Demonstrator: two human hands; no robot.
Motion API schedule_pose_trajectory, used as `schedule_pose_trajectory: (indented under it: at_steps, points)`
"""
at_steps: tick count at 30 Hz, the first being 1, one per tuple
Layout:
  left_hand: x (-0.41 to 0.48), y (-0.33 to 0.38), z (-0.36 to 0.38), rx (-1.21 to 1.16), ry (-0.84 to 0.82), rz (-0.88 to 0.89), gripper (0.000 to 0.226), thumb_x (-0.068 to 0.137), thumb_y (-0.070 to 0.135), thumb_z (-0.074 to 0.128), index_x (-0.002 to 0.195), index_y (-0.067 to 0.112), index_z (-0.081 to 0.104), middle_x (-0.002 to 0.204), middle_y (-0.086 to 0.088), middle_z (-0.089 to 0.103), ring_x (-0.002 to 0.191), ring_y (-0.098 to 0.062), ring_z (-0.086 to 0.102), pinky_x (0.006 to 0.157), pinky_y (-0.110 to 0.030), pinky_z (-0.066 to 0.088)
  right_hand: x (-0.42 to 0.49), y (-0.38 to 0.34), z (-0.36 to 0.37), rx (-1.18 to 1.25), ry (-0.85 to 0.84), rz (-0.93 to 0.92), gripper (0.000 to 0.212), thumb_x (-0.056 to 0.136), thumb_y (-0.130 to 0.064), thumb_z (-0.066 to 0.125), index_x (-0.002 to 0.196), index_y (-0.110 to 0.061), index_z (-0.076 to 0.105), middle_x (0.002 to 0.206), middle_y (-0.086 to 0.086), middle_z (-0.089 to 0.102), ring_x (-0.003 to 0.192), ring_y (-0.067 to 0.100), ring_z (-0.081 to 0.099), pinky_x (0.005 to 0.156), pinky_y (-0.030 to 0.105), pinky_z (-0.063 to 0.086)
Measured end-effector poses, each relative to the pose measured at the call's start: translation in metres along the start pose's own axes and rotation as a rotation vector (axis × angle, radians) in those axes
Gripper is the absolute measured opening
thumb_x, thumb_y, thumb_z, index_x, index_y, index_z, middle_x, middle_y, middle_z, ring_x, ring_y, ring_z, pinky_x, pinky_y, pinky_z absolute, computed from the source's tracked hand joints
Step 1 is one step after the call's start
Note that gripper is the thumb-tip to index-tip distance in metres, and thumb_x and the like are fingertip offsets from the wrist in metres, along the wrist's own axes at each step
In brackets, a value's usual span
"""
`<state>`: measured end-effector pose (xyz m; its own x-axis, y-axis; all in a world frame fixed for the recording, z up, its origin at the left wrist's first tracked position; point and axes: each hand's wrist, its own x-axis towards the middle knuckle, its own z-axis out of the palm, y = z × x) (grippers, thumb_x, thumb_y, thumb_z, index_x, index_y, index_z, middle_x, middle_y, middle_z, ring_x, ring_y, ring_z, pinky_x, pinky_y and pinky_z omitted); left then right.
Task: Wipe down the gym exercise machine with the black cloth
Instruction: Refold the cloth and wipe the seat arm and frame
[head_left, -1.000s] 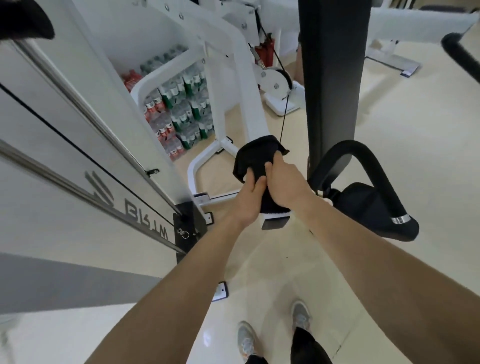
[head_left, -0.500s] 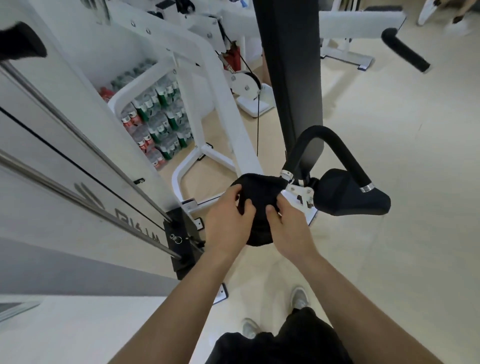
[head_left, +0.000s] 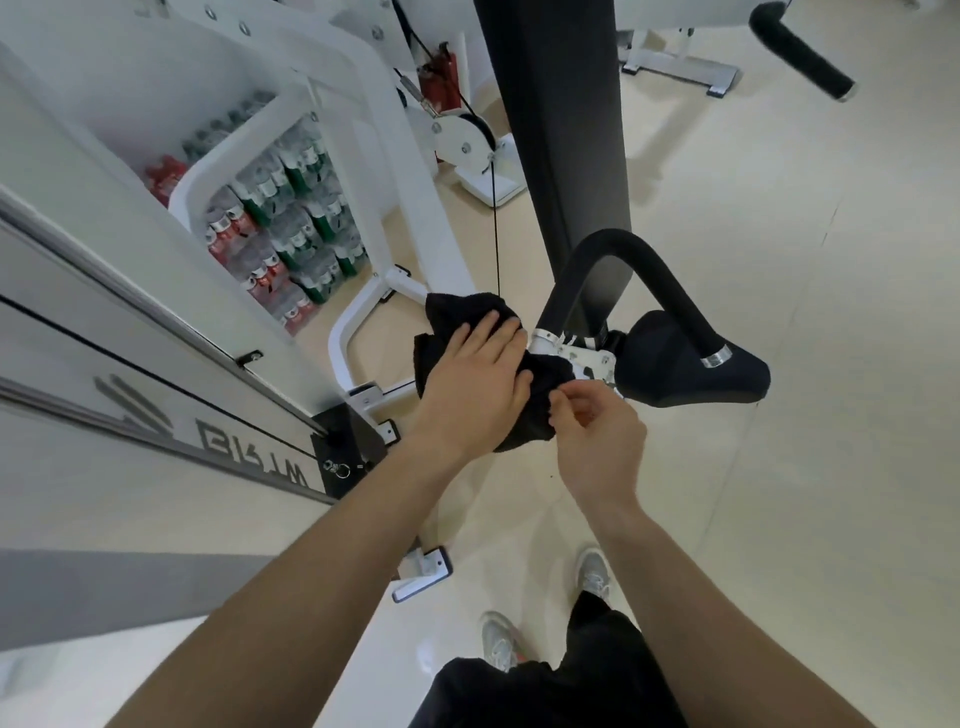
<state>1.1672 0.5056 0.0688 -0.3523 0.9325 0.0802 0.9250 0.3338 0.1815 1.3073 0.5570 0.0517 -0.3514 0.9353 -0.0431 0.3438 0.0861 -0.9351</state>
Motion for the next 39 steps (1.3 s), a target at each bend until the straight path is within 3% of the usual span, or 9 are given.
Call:
schedule_pose_trajectory:
  at_steps: [4,7,9,13,23,27,31,34,39]
  points:
    - [0.001,0.010,-0.011,-0.272,0.137,-0.207,0.043,0.102,0.029,0.047,0.143,0.016,0.051,0.151,0.002,0.048,0.147,-0.012,0.031,0.114,-0.031,0.032,0.008,-0.009,-0.009,0.014,0.139,-0.089,0.009,0.093,-0.010,0.064,0.091,-0.018,0.067,0.077,-0.012,0.066,0.073,-0.003,0.062,0.069,0.007,0.044]
    - [-0.002,0.008,-0.010,-0.209,0.099,-0.181,0.045,0.103,0.030,0.046,0.145,0.014,0.049,0.154,-0.002,0.045,0.148,-0.018,0.030,0.119,-0.037,0.028,0.027,-0.003,-0.020,0.029,0.208,0.014,0.008,0.093,-0.012,0.062,0.091,-0.020,0.064,0.076,-0.012,0.066,0.072,-0.002,0.062,0.070,0.012,0.046]
    - [0.000,0.007,-0.001,-0.072,0.040,-0.131,0.049,0.103,0.032,0.044,0.147,0.010,0.046,0.157,-0.006,0.039,0.150,-0.022,0.025,0.123,-0.040,0.019,0.039,0.008,-0.013,0.025,0.114,0.149,0.007,0.094,-0.022,0.059,0.098,-0.020,0.065,0.083,-0.007,0.069,0.078,0.001,0.065,0.080,0.026,0.053]
    - [0.008,0.007,0.003,0.103,-0.018,-0.115,0.054,0.104,0.037,0.034,0.148,0.007,0.044,0.160,-0.008,0.033,0.153,-0.023,0.018,0.123,-0.041,0.013,0.037,0.013,0.023,0.184,-0.296,0.316,0.046,0.085,-0.055,0.046,0.113,-0.025,0.068,0.103,-0.004,0.074,0.100,0.015,0.069,0.094,0.049,0.054]
    - [0.019,-0.020,-0.002,-0.152,-0.011,-0.053,0.048,0.103,0.029,0.034,0.143,0.011,0.053,0.153,0.000,0.046,0.151,-0.017,0.023,0.122,-0.028,0.006,0.058,-0.005,0.048,0.583,-0.326,0.497,0.024,0.104,-0.019,0.050,0.122,-0.009,0.062,0.110,0.009,0.072,0.100,0.019,0.071,0.088,0.038,0.058]
    - [0.020,-0.016,0.001,-0.122,0.016,-0.072,0.050,0.102,0.030,0.030,0.142,0.009,0.054,0.151,-0.002,0.049,0.150,-0.019,0.026,0.122,-0.029,0.008,0.062,0.001,0.045,0.260,-0.258,0.363,0.020,0.097,-0.032,0.063,0.103,-0.015,0.072,0.094,0.000,0.075,0.087,0.015,0.071,0.085,0.039,0.059]
    - [0.016,-0.008,0.007,-0.158,0.089,-0.132,0.053,0.101,0.030,0.026,0.139,0.009,0.057,0.148,-0.001,0.052,0.149,-0.018,0.029,0.123,-0.029,0.007,0.067,0.000,0.043,0.031,-0.141,0.331,0.047,0.087,-0.043,0.073,0.054,-0.016,0.053,0.054,-0.004,0.055,0.053,0.014,0.053,0.055,0.029,0.045]
    - [0.014,-0.008,0.010,-0.244,0.142,-0.187,0.047,0.102,0.023,0.033,0.142,0.010,0.054,0.152,-0.001,0.047,0.150,-0.017,0.025,0.123,-0.026,0.005,0.068,-0.001,0.040,-0.093,-0.167,0.215,0.049,0.096,-0.046,0.061,0.060,-0.016,0.050,0.056,-0.007,0.050,0.051,0.007,0.048,0.045,0.014,0.031]
    - [0.004,-0.006,0.010,-0.348,0.167,-0.261,0.053,0.103,0.024,0.032,0.154,0.009,0.035,0.164,-0.001,0.025,0.154,-0.016,0.010,0.124,-0.028,0.004,0.055,0.010,0.008,-0.297,-0.184,-0.142,0.027,0.097,-0.034,0.063,0.076,-0.018,0.054,0.066,-0.012,0.057,0.058,0.002,0.052,0.058,0.016,0.034]
